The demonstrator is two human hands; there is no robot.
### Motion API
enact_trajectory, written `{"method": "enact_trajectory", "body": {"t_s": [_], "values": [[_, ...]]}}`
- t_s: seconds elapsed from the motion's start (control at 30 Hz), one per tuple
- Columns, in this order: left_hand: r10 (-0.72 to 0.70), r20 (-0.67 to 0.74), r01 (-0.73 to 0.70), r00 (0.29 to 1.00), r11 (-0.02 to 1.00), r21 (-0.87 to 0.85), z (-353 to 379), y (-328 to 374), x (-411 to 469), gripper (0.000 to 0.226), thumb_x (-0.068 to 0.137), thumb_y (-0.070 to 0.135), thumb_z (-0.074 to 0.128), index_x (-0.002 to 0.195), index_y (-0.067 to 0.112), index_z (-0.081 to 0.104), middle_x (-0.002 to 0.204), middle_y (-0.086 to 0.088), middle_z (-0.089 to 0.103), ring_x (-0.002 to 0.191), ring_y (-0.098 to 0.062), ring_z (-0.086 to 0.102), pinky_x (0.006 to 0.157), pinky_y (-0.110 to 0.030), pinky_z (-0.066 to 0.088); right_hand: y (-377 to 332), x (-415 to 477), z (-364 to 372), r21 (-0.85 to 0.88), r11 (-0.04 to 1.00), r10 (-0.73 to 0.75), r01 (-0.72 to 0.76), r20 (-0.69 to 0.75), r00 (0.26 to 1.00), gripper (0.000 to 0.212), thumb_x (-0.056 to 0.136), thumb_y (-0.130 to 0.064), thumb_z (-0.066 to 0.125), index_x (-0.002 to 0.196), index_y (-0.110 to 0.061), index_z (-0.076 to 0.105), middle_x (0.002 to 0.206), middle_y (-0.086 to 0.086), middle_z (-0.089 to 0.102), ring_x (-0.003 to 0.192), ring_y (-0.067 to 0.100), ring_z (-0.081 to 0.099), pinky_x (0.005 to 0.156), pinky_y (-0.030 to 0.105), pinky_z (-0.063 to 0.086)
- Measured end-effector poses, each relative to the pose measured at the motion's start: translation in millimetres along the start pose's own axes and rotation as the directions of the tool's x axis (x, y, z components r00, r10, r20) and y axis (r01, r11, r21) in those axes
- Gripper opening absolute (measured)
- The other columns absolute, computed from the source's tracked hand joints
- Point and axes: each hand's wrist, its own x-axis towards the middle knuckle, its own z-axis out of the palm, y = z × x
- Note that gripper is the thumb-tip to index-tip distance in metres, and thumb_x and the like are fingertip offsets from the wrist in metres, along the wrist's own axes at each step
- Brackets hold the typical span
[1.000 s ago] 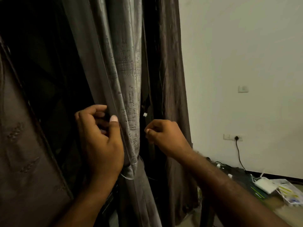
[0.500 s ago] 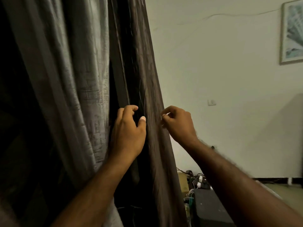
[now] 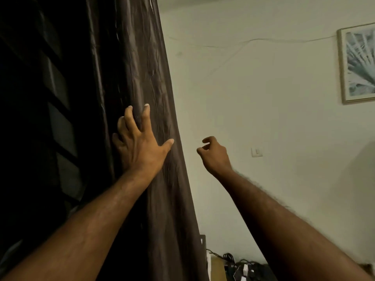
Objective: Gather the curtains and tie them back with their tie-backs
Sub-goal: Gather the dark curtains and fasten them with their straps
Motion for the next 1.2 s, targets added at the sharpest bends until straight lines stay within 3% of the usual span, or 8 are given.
{"method": "enact_trajectory", "body": {"t_s": [0.17,0.37,0.5,0.6,0.8,0.93,1.1,1.2], "values": [[0.053,-0.024,-0.05,0.998,0.994,0.098,44,-15,30,0.112,0.073,0.026,0.079,0.154,0.036,0.003,0.16,-0.014,-0.005,0.141,-0.041,0.019,0.104,-0.06,0.038,23,86,47,0.103,0.995,-0.007,-0.005,0.113,0.994,0.061,0.097,-0.033,0.06,0.15,-0.014,0.036,0.148,0.015,0.052,0.129,0.031,0.055,0.106,0.045,0.049],[0.071,-0.108,-0.066,0.992,0.997,0.05,61,-49,48,0.103,0.065,-0.017,0.063,0.149,0.033,0.03,0.159,-0.009,0.001,0.133,-0.037,0.034,0.079,-0.047,0.058,43,156,104,0.277,0.958,0.012,-0.076,0.227,0.974,0.073,0.1,-0.047,0.054,0.159,-0.017,0.021,0.163,0.013,0.032,0.145,0.034,0.039,0.114,0.046,0.037],[0.039,-0.132,-0.036,0.99,0.999,0.022,63,-62,55,0.076,0.074,-0.009,0.062,0.14,0.023,0.045,0.156,-0.002,0.01,0.139,-0.033,0.031,0.093,-0.05,0.053,46,190,134,0.377,0.915,0.031,-0.146,0.294,0.955,0.079,0.101,-0.057,0.043,0.161,-0.018,0.011,0.168,0.01,0.021,0.15,0.034,0.029,0.119,0.047,0.028],[-0.05,-0.173,0.046,0.984,0.998,-0.03,65,-58,59,0.056,0.088,0.034,0.061,0.14,0.023,0.044,0.154,-0.002,0.017,0.141,-0.03,0.028,0.102,-0.053,0.044,42,204,149,0.535,0.819,-0.016,-0.21,0.387,0.922,0.085,0.097,-0.064,0.044,0.161,-0.019,0.012,0.166,0.006,0.024,0.149,0.03,0.031,0.118,0.043,0.028],[-0.182,-0.084,0.185,0.98,0.983,0.022,88,-45,84,0.108,0.066,0.085,0.052,0.148,0.02,0.024,0.158,-0.007,0.012,0.145,-0.033,0.019,0.11,-0.057,0.031,18,189,184,0.579,0.815,-0.253,0.002,0.354,0.9,0.033,0.095,-0.039,0.064,0.117,-0.015,0.071,0.112,0.004,0.075,0.098,0.018,0.073,0.089,0.033,0.06],[-0.218,-0.074,0.224,0.973,0.97,0.098,111,-44,101,0.113,0.065,0.076,0.066,0.149,0.017,0.019,0.156,-0.013,0.015,0.14,-0.036,0.025,0.108,-0.054,0.032,1,170,191,0.571,0.802,-0.411,0.174,0.317,0.855,0.014,0.093,-0.021,0.062,0.089,-0.022,0.075,0.088,-0.002,0.077,0.082,0.012,0.073,0.074,0.028,0.058],[-0.23,-0.055,0.231,0.972,0.973,0.01,117,-50,113,0.07,0.084,0.015,0.068,0.14,0.019,0.027,0.144,-0.011,0.031,0.12,-0.036,0.051,0.082,-0.049,0.054,-5,174,175,0.706,0.706,-0.494,0.053,0.437,0.752,0.035,0.079,0.009,0.047,0.096,-0.002,0.075,0.092,0.01,0.073,0.086,0.019,0.069,0.082,0.036,0.058],[-0.203,-0.051,0.201,0.978,0.978,-0.055,109,-52,112,0.058,0.086,0.009,0.061,0.135,0.018,0.031,0.135,-0.008,0.044,0.111,-0.035,0.057,0.082,-0.05,0.054,-5,187,166,0.723,0.689,-0.344,0.054,0.261,0.902,0.025,0.093,-0.005,0.05,0.105,-0.007,0.072,0.105,0.011,0.073,0.098,0.021,0.068,0.083,0.033,0.056]]}}
